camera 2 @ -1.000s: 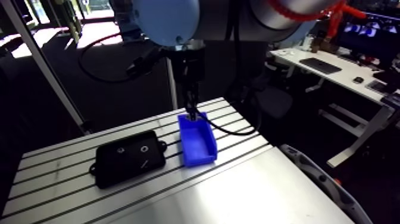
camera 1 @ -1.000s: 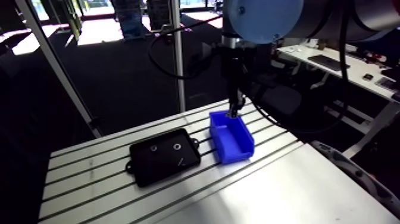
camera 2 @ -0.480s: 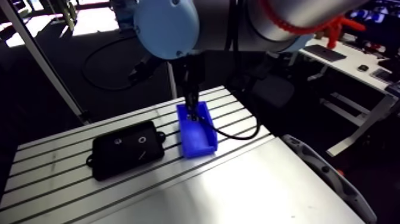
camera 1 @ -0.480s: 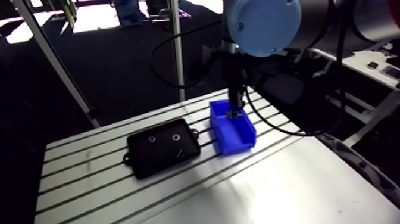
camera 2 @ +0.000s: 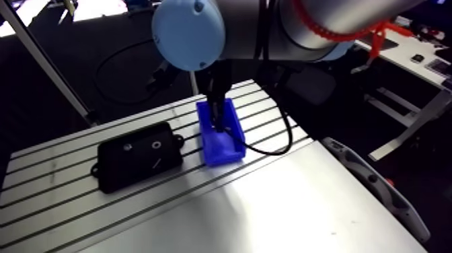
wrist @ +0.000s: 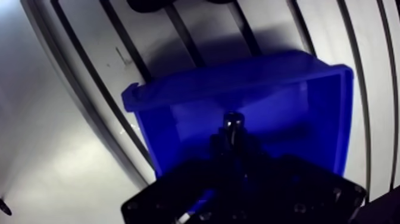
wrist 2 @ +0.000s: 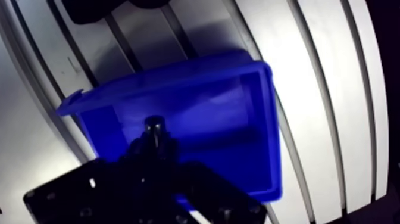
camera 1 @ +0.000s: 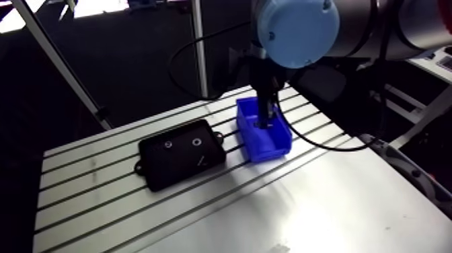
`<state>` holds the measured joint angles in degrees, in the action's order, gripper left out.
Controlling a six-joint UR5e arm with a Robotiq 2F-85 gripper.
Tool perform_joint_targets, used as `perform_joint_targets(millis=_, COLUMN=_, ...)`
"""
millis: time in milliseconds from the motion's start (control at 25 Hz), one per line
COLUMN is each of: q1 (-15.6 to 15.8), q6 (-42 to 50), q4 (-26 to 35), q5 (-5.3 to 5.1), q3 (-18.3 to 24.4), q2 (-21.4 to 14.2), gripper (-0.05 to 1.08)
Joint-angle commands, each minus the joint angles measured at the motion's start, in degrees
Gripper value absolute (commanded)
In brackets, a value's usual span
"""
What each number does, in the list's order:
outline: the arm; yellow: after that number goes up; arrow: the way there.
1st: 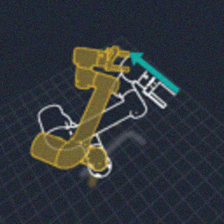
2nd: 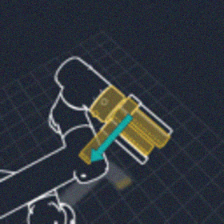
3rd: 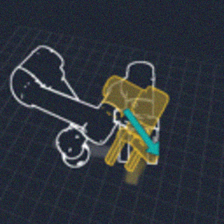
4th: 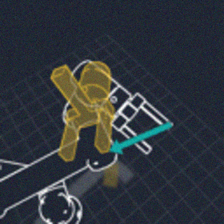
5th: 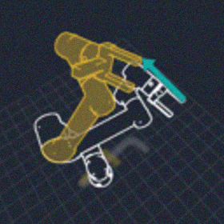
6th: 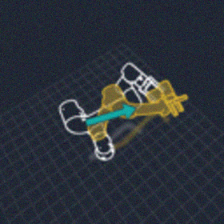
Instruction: Pick up the M10 bolt from the tray and put it into the blue bin.
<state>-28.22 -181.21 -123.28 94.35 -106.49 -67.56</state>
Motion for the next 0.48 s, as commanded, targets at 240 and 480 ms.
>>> perform_joint_targets(millis=240, q1=-0.7, q6=-0.1, q4=-1.1, q5=0.00, q3=-0.3, q2=1.9, gripper=0.92)
perform_joint_targets(millis=480, q1=-1.1, q6=0.1, q4=-1.1, q5=0.00, q3=-0.3, q2=1.9, gripper=0.70)
